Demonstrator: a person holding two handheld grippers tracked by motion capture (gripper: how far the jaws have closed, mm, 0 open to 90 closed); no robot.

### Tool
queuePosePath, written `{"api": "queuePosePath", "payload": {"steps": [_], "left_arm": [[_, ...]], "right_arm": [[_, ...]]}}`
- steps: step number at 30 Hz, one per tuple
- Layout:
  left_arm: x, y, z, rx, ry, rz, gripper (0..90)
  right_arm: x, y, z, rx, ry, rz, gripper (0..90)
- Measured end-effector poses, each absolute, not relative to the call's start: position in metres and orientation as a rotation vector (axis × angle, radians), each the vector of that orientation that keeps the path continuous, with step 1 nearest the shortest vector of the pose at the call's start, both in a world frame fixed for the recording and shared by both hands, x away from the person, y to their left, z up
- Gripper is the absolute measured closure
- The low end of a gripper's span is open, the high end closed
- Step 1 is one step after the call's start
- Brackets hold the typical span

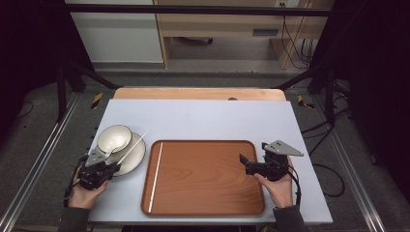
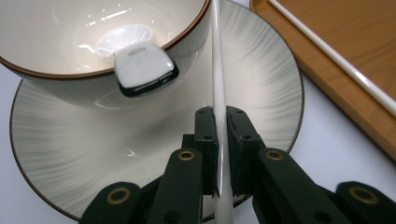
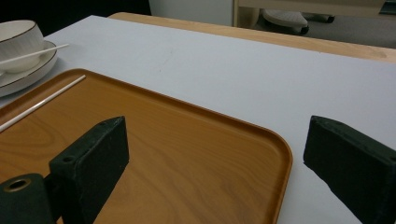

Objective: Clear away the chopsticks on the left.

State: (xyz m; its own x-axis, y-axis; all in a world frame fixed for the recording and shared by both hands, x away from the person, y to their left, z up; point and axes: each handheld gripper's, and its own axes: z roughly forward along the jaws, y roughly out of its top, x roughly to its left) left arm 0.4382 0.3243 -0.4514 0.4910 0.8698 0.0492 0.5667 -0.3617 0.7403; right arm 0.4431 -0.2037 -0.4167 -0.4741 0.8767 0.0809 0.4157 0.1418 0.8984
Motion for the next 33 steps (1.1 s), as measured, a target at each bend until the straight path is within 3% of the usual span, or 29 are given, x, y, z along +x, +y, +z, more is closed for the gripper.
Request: {"api": "queuePosePath", "payload": {"steps": [33], "left_arm": [[0.393,0.257,-0.430,1.844,1.238,0.660,83.5]], "right_arm": [[0.444,-0.207,-0.418,1.244,1.945,1.295,6.7]]}}
